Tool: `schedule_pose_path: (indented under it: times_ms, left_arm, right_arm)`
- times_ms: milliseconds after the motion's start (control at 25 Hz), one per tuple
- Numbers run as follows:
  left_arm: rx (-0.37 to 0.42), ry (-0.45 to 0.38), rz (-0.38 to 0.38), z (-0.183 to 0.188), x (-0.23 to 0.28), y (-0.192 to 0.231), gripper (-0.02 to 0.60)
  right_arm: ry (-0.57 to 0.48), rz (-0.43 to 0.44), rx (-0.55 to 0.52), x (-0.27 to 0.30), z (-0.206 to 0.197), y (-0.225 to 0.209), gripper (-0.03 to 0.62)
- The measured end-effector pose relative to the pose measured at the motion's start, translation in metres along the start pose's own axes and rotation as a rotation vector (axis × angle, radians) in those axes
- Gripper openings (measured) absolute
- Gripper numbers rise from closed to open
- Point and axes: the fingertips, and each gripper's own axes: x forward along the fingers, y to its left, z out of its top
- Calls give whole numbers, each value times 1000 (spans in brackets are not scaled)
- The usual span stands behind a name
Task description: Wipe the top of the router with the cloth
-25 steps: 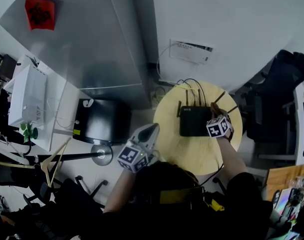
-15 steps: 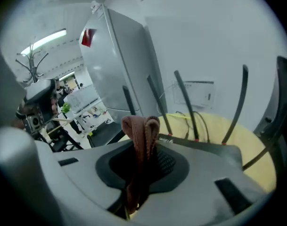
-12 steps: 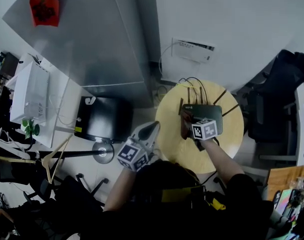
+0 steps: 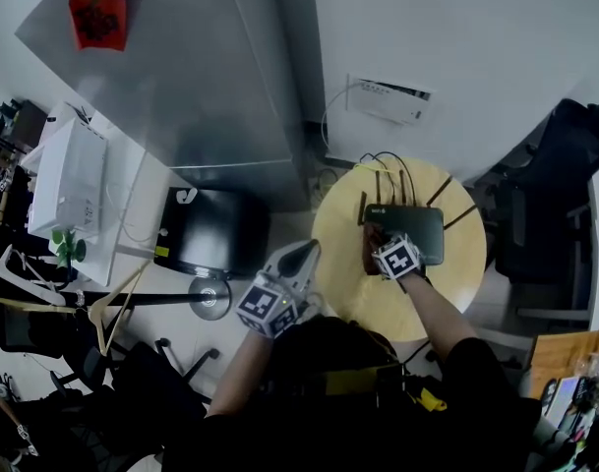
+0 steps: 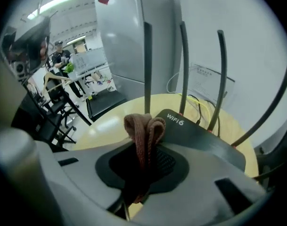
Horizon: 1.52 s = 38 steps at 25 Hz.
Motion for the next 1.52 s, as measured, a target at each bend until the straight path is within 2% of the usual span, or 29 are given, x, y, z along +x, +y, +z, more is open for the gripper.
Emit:
schedule_pose_path:
  times_ms: [120,280,440,920,1520]
  left_arm:
    - [0,3,-10,3,5,-5,-9]
    - [-14,19,-26,0,11,-10,-9]
    - [-3,14,-43,2,19,-17,-8]
    - [18,29,-118,-5,42,-37,-8]
    - [18,59,-153,-11,54,-46,-8]
  right_arm:
    - [11,-54,-84,-11,-2,-5,64]
    - [25,-107,-101,-22,-13,-24,64]
    - [28,-111,-78,-25,-29,-37,64]
    - [87,-266,-27,-63,-68,-92,64]
    - [89,-330,62,-80,-108,-139,64]
